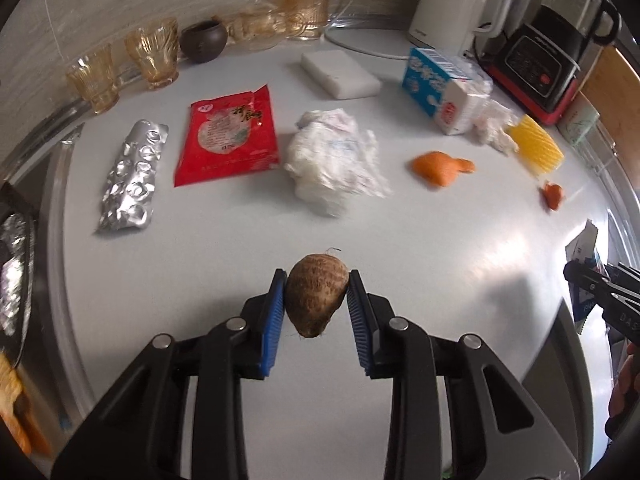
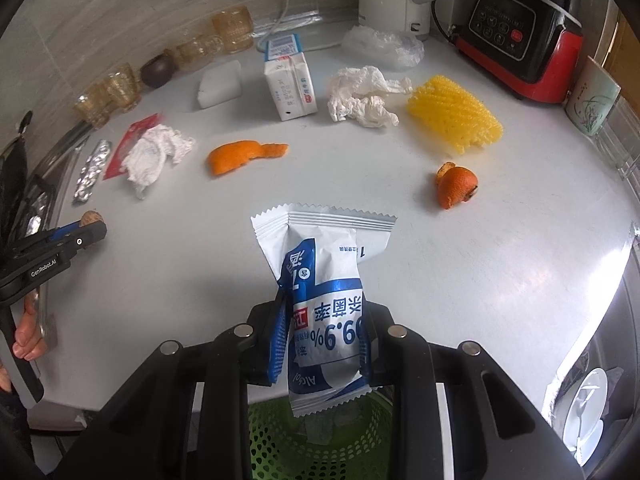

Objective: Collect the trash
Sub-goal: 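Drop the taro into the green basket with the left gripper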

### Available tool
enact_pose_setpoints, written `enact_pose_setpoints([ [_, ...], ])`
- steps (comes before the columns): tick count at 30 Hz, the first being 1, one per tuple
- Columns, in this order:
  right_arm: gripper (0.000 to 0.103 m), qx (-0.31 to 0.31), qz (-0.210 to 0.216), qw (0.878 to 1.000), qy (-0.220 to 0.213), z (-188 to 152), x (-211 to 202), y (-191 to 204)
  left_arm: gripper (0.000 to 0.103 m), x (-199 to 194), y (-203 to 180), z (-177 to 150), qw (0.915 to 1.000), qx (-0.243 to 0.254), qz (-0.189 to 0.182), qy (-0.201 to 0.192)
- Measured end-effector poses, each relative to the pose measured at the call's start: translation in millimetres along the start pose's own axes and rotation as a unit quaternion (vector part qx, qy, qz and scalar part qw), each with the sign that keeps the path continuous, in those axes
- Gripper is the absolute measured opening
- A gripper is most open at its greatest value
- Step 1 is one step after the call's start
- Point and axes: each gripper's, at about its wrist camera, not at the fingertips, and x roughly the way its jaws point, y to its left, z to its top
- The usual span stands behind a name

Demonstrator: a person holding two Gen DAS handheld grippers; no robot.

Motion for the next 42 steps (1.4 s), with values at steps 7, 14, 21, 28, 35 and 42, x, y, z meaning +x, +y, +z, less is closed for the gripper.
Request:
enact_pose_setpoints([
  [7, 0.029, -0.039, 0.019, 0.999, -0.006, -25, -42, 3, 0.03, -41, -50, -32, 0.9997, -0.016, -0.007, 0.018],
  [14, 0.029, -0.08, 0.049, 0.996, -0.007, -54, -76, 1, 0.03, -73, -114, -71, 0.9999, 0.003, -0.003, 0.01],
  [21, 0.029, -0.11, 0.077, 0.991, 0.005, -82, -89, -10, 0.03, -92, -158, -103, 1.0, 0.006, 0.004, 0.003],
  [28, 0.029, -0.131, 0.092, 0.987, 0.013, -100, -96, -24, 0.03, -96, -179, -129, 0.9996, -0.018, 0.016, 0.014],
  [35, 0.03, -0.131, 0.097, 0.987, 0.015, -108, -100, -39, 0.03, -92, -193, -143, 0.9993, -0.023, 0.014, 0.027],
  [42, 0.03, -0.131, 0.1, 0.986, 0.018, -111, -100, -44, 0.069, -104, -206, -145, 0.9997, -0.005, 0.025, 0.002],
])
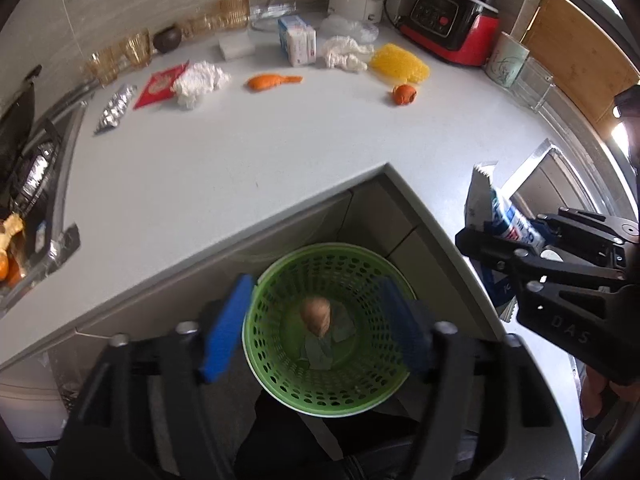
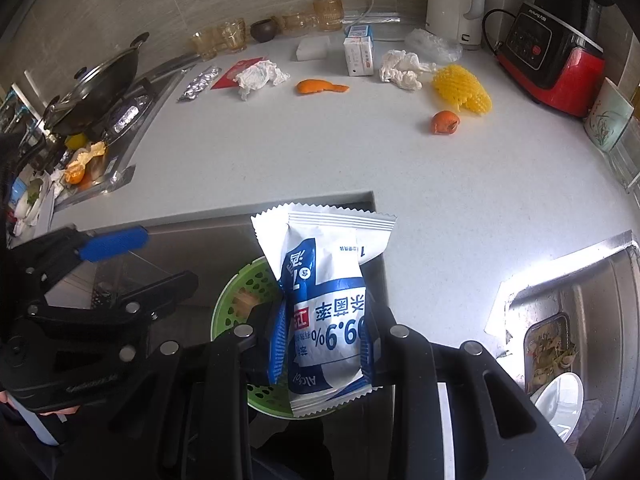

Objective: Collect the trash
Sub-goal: 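Drop the taro into the green basket with the left gripper, then release the white-blue packet into the green basket with the right gripper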

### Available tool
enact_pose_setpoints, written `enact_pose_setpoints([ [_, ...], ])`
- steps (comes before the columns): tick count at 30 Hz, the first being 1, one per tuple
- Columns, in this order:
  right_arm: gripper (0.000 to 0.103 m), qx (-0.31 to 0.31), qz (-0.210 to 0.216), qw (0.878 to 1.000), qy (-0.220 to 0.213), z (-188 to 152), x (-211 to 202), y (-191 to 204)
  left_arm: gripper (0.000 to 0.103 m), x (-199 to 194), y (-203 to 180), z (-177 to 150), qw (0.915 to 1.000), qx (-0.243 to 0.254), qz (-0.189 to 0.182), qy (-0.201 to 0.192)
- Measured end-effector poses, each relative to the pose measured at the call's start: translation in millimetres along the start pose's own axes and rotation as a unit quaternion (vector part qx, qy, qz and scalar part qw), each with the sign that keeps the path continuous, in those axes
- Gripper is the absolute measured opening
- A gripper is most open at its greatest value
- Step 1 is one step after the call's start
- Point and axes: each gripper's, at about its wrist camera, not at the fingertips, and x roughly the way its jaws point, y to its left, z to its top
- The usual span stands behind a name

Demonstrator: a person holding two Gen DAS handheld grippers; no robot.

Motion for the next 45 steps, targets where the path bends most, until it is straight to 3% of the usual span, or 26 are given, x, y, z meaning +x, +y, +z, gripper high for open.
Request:
enact_pose_setpoints([
  [6, 0.031, -0.006, 0.007, 1.0, -0.006, 2, -2, 5, 0.083, -10, 2, 3, 0.9998, 0.001, 0.019, -0.012],
  [13, 0.031, -0.015, 0.016, 1.0, -0.002, 2, 1, 13, 0.087, -20, 25, 5, 0.9985, -0.024, 0.045, -0.02],
  [15, 0.031, -0.018, 0.019, 1.0, 0.003, 1, 4, 17, 0.093, -24, 34, 5, 0.9975, -0.034, 0.058, -0.024],
  [27, 0.032, -0.056, 0.043, 0.997, 0.041, -11, 28, 48, 0.095, -37, 66, 3, 0.9927, -0.075, 0.088, -0.035],
  [29, 0.039, -0.058, 0.044, 0.996, 0.044, -10, 31, 50, 0.095, -36, 67, 2, 0.9926, -0.077, 0.088, -0.033],
  [33, 0.073, -0.059, 0.04, 0.997, 0.044, -7, 33, 54, 0.095, -34, 67, 1, 0.9926, -0.075, 0.09, -0.031],
  [40, 0.078, -0.056, 0.032, 0.997, 0.046, -3, 35, 55, 0.095, -34, 71, 2, 0.9922, -0.082, 0.089, -0.03],
  [45, 0.087, -0.038, 0.022, 0.998, 0.035, 3, 31, 49, 0.095, -32, 72, 4, 0.992, -0.085, 0.089, -0.029],
])
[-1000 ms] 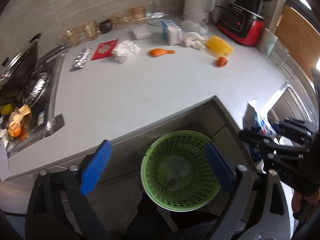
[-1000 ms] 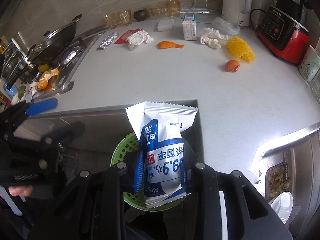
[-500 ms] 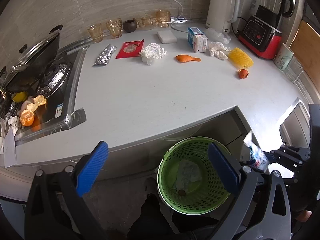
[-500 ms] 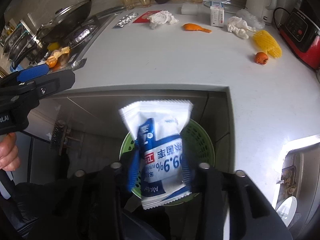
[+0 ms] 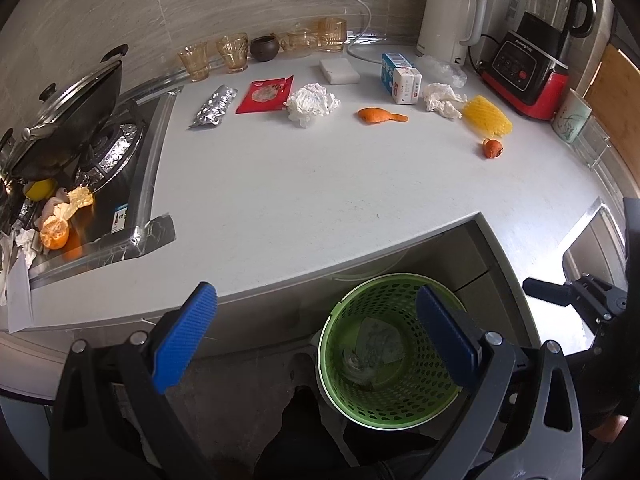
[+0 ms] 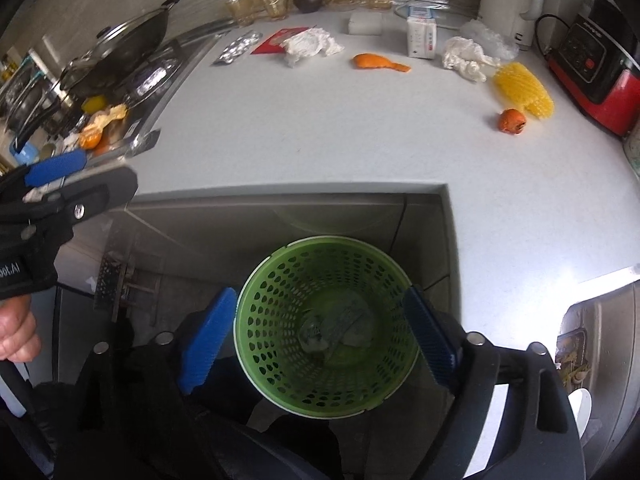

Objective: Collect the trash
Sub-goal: 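Release the white-blue packet into the green basket with the right gripper, then grasp the foil blister pack with the left gripper while the right gripper grasps the crumpled tissue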

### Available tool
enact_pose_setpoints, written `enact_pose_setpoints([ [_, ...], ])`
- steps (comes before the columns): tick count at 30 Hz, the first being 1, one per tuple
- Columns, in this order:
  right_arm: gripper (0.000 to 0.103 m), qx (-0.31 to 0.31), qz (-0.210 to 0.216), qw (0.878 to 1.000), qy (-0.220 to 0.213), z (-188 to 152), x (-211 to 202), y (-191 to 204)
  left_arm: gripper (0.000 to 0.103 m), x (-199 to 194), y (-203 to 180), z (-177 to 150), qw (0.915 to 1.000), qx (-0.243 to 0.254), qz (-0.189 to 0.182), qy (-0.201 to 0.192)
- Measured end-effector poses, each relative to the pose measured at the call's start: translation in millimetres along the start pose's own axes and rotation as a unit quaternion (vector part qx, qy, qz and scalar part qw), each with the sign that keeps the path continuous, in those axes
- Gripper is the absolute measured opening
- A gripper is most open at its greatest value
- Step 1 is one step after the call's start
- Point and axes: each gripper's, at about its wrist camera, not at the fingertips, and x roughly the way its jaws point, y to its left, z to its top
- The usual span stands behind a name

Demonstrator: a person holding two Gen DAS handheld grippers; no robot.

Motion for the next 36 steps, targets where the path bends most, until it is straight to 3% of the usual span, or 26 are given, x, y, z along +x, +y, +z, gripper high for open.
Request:
enact_pose_setpoints([
  [16, 0.101, 0.016, -0.026, 0.999, -0.025, 24, -10, -4, 0.095, 8, 6, 11, 1.0, -0.003, -0.004, 0.002],
  [36, 0.101, 0.081, -0.031, 0.996, -0.034, 90, 10, 2, 0.095, 54, 62, 64, 0.9999, 0.003, -0.008, 0.006],
])
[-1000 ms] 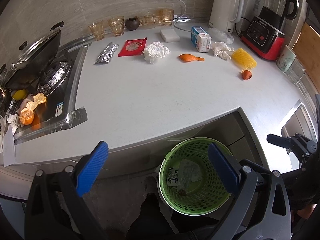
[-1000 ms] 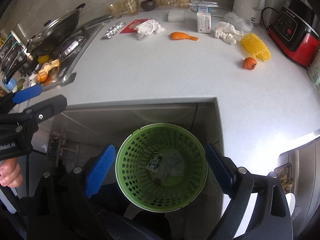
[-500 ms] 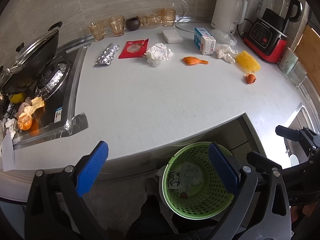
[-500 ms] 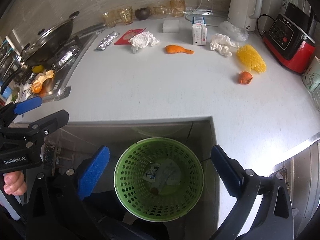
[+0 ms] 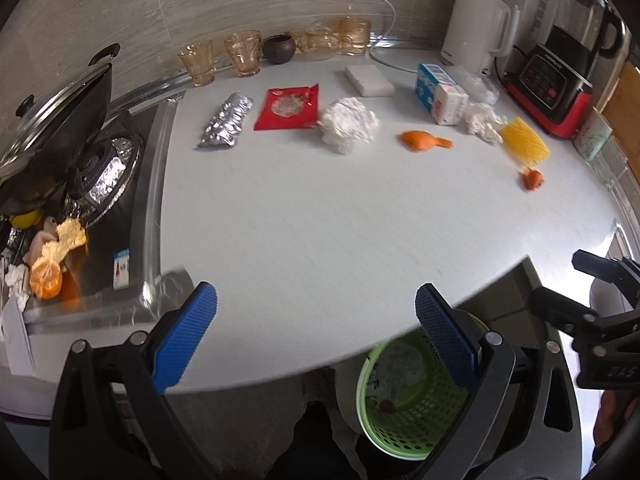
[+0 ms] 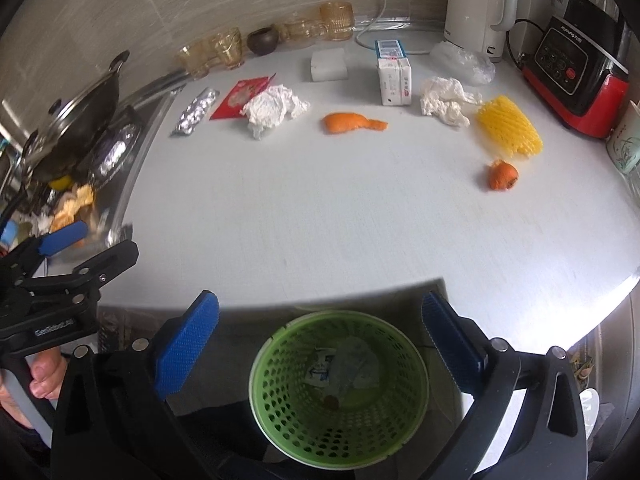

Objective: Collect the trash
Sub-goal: 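Grasp the foil blister pack with the left gripper while the right gripper grasps the crumpled tissue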

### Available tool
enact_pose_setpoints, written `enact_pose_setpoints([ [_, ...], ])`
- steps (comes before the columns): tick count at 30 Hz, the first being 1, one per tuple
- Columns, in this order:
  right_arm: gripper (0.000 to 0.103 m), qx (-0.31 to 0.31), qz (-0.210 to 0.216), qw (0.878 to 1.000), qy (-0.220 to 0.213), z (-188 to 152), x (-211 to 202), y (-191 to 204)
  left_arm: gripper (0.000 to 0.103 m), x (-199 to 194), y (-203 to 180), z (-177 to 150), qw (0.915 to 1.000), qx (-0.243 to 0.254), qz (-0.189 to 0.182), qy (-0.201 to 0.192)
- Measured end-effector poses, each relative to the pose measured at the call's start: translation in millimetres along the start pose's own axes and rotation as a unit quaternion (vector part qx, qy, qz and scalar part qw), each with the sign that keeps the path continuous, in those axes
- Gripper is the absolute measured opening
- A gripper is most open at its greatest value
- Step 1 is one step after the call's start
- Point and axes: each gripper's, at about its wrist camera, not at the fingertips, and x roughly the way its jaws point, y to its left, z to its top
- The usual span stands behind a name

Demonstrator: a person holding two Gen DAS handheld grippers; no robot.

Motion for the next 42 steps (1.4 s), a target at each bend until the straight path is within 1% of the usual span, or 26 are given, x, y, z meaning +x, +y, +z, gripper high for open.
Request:
enact_pose_setpoints([
  [9, 0.101, 0.005, -0.01, 1.0, -0.006, 47, 22, 26, 0.095, 45, 55, 56, 0.9996, 0.006, 0.01, -0.025],
  [14, 0.101, 0.004, -0.019, 1.0, -0.008, 75, 38, 39, 0.095, 82, 85, 94, 0.9992, 0.012, 0.003, -0.037],
  [19, 0.101, -0.001, -0.03, 1.0, -0.008, 105, 59, 51, 0.095, 125, 109, 134, 0.9994, 0.008, 0.006, -0.032],
  [23, 0.101, 0.004, -0.03, 1.0, 0.0, 124, 79, 56, 0.095, 156, 118, 160, 0.9997, 0.009, -0.004, -0.023],
  [28, 0.101, 0.008, -0.032, 0.999, 0.006, 142, 100, 60, 0.095, 190, 130, 183, 0.9998, 0.015, -0.009, -0.008],
  [31, 0.101, 0.008, -0.033, 0.999, 0.01, 152, 112, 62, 0.094, 204, 137, 192, 0.9997, 0.008, -0.021, 0.001],
  [35, 0.101, 0.01, -0.033, 0.999, 0.012, 166, 125, 65, 0.088, 219, 141, 197, 0.9995, 0.007, -0.028, 0.014],
  [37, 0.101, 0.011, -0.033, 0.999, 0.012, 172, 130, 67, 0.083, 226, 141, 198, 0.9992, 0.004, -0.032, 0.022],
  [39, 0.101, 0.011, -0.034, 0.999, 0.012, 176, 134, 68, 0.075, 232, 142, 198, 0.9987, 0.0, -0.039, 0.033],
  [40, 0.101, 0.012, -0.035, 0.999, 0.013, 178, 135, 68, 0.074, 233, 143, 198, 0.9989, 0.001, -0.035, 0.031],
  [42, 0.101, 0.013, -0.037, 0.999, 0.014, 181, 138, 69, 0.065, 233, 142, 197, 0.9991, 0.005, -0.032, 0.028],
])
